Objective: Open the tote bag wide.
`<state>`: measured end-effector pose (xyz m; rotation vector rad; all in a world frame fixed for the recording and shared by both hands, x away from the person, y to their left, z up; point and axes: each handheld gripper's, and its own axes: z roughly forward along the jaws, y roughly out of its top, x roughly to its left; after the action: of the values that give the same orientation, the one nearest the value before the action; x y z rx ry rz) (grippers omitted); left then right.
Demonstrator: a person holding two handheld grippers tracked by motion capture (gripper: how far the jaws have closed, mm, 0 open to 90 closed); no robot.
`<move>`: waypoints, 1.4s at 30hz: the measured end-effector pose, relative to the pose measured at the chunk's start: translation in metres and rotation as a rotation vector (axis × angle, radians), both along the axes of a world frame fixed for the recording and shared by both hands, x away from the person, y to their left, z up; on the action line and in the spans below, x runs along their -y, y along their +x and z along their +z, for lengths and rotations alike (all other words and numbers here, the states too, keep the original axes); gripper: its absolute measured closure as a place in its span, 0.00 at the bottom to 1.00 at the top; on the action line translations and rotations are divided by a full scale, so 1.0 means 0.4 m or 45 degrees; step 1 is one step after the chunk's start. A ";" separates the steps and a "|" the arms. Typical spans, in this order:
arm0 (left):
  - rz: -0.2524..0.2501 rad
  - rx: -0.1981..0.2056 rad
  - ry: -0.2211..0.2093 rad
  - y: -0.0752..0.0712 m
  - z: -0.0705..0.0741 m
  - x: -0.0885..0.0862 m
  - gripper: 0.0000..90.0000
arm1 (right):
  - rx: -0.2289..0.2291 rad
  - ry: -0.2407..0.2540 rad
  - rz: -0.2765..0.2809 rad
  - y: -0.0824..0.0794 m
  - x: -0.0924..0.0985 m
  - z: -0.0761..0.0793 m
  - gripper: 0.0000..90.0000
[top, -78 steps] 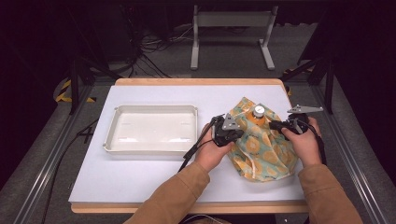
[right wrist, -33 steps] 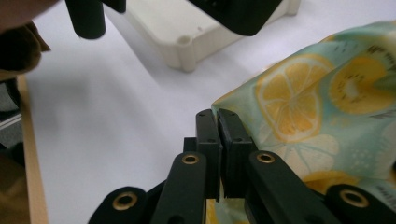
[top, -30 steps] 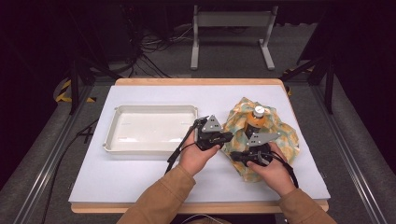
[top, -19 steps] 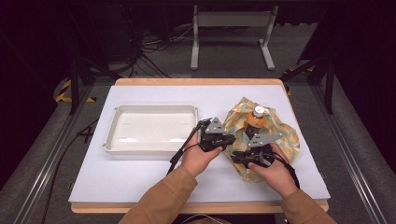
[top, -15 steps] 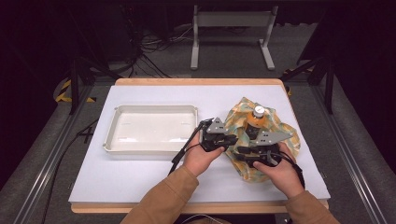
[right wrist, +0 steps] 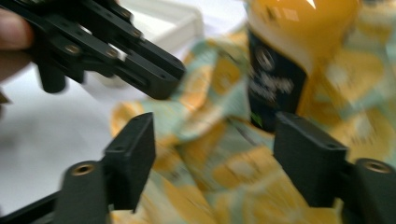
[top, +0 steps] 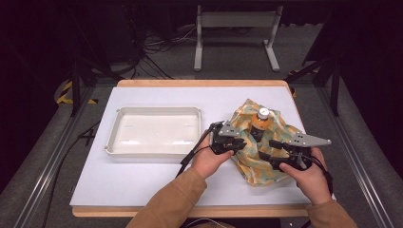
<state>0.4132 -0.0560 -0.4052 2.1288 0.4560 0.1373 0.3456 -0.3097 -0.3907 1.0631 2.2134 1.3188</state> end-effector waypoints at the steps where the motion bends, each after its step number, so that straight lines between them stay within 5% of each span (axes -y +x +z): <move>1: 0.004 -0.006 0.004 0.002 -0.007 0.003 0.88 | -0.003 -0.017 -0.011 0.004 0.005 -0.012 0.31; 9: 0.036 -0.055 0.092 0.023 -0.053 0.013 0.89 | -0.044 -0.095 -0.068 0.039 0.031 -0.085 0.23; 13: 0.059 -0.059 0.137 0.023 -0.069 0.011 0.89 | -0.113 -0.124 -0.071 0.049 0.040 -0.113 0.16; 17: 0.073 -0.065 0.168 0.022 -0.077 0.007 0.88 | -0.179 -0.162 -0.096 0.050 0.044 -0.132 0.12; 22: 0.098 -0.101 0.219 0.024 -0.095 -0.005 0.89 | -0.191 -0.194 -0.103 0.049 0.050 -0.139 0.11; 27: 0.117 -0.124 0.209 0.023 -0.094 -0.015 0.87 | -0.190 -0.219 -0.114 0.045 0.053 -0.136 0.13; 31: 0.110 -0.116 0.159 0.016 -0.083 -0.018 0.67 | -0.196 -0.151 -0.122 0.036 0.057 -0.122 0.18; 35: 0.088 -0.079 0.102 0.004 -0.059 -0.028 0.60 | -0.139 -0.136 -0.123 0.026 0.062 -0.099 0.19; 38: 0.049 -0.128 0.033 -0.005 -0.037 -0.039 0.47 | -0.107 -0.086 -0.099 0.018 0.066 -0.074 0.19; 42: 0.036 -0.081 -0.008 -0.018 0.000 -0.064 0.42 | -0.029 -0.060 -0.085 0.004 0.063 -0.042 0.19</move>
<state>0.4062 -0.0306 -0.4052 2.1258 0.5231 0.0839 0.3472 -0.3348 -0.4075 1.1296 2.1944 1.2270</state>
